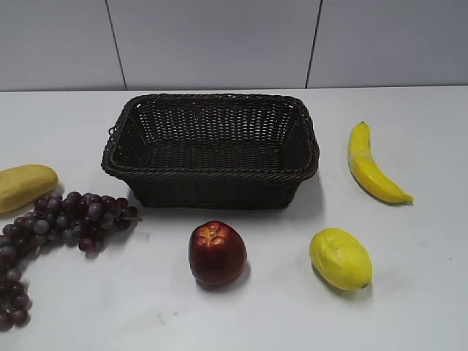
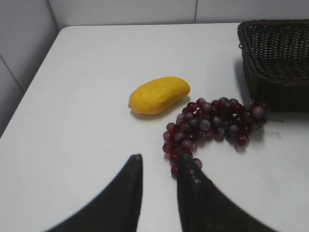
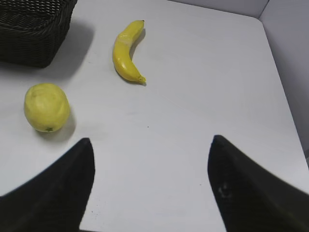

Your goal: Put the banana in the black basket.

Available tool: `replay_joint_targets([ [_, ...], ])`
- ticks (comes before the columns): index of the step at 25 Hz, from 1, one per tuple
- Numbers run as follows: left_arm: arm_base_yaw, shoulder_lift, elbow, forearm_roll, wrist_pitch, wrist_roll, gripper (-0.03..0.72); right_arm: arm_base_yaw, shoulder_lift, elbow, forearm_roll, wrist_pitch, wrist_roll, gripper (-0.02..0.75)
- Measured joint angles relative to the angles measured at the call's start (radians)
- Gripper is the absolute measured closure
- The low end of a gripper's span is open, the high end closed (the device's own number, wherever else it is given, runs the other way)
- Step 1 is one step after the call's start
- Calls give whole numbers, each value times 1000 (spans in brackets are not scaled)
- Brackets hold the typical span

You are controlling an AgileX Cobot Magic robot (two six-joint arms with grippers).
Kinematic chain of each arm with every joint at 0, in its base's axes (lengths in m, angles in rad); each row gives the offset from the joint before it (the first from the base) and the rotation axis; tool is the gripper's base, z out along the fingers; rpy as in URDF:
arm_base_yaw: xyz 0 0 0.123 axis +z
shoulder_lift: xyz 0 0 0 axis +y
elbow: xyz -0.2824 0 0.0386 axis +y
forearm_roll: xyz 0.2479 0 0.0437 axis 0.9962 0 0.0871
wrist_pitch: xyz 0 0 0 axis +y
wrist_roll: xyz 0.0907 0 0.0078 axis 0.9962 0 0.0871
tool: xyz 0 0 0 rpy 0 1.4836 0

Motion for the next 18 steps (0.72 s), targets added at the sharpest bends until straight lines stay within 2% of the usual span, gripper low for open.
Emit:
replay_joint_targets([
  [7, 0, 0, 0, 0, 0, 0, 449, 0, 0, 0, 0, 0, 0, 184],
  [10, 0, 0, 0, 0, 0, 0, 449, 1, 38, -14, 0, 0, 56, 184],
  [18, 0, 0, 0, 0, 0, 0, 449, 1, 512, -111, 23, -34, 111, 184],
])
